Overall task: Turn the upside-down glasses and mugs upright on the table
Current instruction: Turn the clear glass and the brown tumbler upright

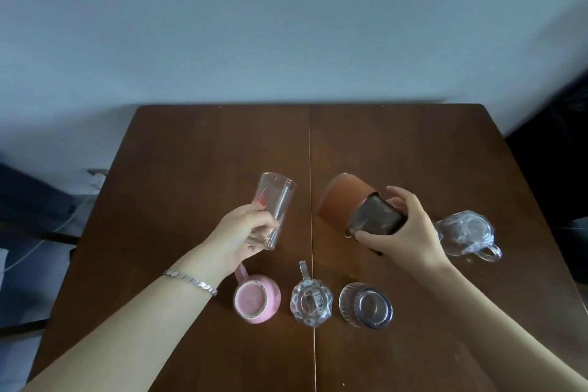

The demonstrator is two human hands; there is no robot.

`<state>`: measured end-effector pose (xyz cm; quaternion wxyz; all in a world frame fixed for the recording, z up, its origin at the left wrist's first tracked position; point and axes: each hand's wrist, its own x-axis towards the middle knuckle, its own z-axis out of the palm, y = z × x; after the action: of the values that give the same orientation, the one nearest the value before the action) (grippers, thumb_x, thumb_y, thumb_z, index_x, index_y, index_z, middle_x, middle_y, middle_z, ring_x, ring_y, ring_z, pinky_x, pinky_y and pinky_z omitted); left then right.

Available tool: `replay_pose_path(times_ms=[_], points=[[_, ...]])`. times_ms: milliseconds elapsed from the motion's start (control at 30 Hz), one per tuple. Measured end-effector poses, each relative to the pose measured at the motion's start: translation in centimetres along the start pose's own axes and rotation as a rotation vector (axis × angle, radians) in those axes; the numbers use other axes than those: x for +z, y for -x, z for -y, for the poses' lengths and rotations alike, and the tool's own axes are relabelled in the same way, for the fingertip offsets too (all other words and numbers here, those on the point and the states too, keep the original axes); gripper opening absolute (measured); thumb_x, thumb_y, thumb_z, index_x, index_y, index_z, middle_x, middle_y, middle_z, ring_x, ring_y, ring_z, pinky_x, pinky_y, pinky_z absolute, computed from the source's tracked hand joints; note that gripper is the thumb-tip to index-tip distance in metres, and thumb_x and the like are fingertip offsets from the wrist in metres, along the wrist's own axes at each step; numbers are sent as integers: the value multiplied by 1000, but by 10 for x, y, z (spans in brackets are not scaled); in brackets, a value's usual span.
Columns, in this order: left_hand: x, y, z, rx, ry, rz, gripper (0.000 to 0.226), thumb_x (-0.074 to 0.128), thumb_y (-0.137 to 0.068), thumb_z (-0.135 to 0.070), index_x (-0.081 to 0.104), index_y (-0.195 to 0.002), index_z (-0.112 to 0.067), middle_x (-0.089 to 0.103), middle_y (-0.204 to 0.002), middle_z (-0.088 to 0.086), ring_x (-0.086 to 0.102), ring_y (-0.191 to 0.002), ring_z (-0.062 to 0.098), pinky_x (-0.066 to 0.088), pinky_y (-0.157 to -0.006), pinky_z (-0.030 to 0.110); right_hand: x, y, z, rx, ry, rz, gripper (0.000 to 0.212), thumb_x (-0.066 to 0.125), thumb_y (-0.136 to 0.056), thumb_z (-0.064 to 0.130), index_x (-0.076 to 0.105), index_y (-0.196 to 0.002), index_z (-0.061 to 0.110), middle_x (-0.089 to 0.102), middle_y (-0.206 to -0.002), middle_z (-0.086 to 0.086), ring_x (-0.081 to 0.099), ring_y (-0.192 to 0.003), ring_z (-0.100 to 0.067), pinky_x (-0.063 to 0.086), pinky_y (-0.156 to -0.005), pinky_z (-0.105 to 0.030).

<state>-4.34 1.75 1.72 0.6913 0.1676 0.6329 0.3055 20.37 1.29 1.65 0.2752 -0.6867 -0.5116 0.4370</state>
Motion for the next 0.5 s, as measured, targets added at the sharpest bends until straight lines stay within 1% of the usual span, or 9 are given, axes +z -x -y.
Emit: replay_pose_path(times_ms=[67, 133, 200, 267, 300, 367, 400, 433, 500], points=[[1, 2, 1, 52, 1, 43, 41, 58, -81, 1, 50, -120, -7, 58, -104, 12, 59, -92, 22, 50, -76, 28, -7, 6, -3, 46, -111, 36, 81, 85, -61, 9, 48, -131, 21, 56, -119, 0, 57, -106, -17, 46, -63, -12], [1, 1, 2, 108, -39, 54, 52, 62, -81, -3, 44, -128, -14, 57, -117, 11, 60, -102, 22, 50, -79, 28, -11, 11, -8, 92, -195, 64, 79, 85, -61, 8, 50, -131, 19, 60, -120, -4, 60, -106, -20, 50, -68, -19], [3, -1, 1, 195, -138, 42, 57, 67, -79, -8, 43, -130, -15, 57, -119, 9, 60, -105, 21, 50, -79, 27, -12, 14, -16, 162, -256, 75, 85, 88, -56, 16, 51, -132, 17, 63, -117, -5, 62, -106, -22, 50, -75, -25], [7, -5, 1, 291, -250, -35, 55, 70, -78, -18, 46, -127, -15, 59, -115, 6, 61, -102, 20, 55, -72, 25, -11, 15, -22, 248, -377, 96, 89, 88, -48, 24, 53, -129, 13, 67, -111, -7, 65, -101, -24, 51, -77, -30], [10, -9, 1, 335, -293, -91, 53, 71, -77, -23, 48, -124, -15, 60, -112, 4, 62, -99, 18, 57, -66, 23, -10, 15, -22, 288, -455, 107, 83, 88, -49, 23, 57, -125, 10, 69, -103, -7, 67, -94, -24, 52, -76, -32], [13, -19, 3, 410, -339, -194, 50, 74, -75, -25, 51, -118, -17, 60, -103, -2, 63, -91, 14, 56, -56, 17, -7, 16, -20, 347, -611, 131, 51, 78, -64, 21, 64, -110, 5, 72, -84, -6, 69, -75, -21, 55, -68, -33], [14, -25, 5, 440, -359, -239, 50, 76, -73, -23, 50, -116, -18, 58, -101, -5, 61, -89, 11, 53, -56, 15, -5, 16, -18, 376, -680, 148, 39, 74, -67, 21, 65, -102, 6, 72, -79, -6, 69, -70, -19, 56, -66, -32], [15, -32, 7, 465, -387, -277, 52, 77, -71, -21, 49, -115, -19, 56, -102, -6, 59, -90, 11, 49, -58, 13, -2, 15, -18, 401, -749, 169, 36, 71, -65, 23, 66, -96, 6, 72, -78, -7, 69, -70, -20, 56, -68, -33], [14, -46, 12, 506, -478, -315, 59, 79, -68, -14, 46, -117, -19, 52, -108, -5, 54, -95, 14, 41, -65, 12, 3, 13, -20, 441, -882, 215, 37, 69, -61, 22, 65, -93, 4, 75, -78, -10, 69, -76, -23, 55, -76, -38]])
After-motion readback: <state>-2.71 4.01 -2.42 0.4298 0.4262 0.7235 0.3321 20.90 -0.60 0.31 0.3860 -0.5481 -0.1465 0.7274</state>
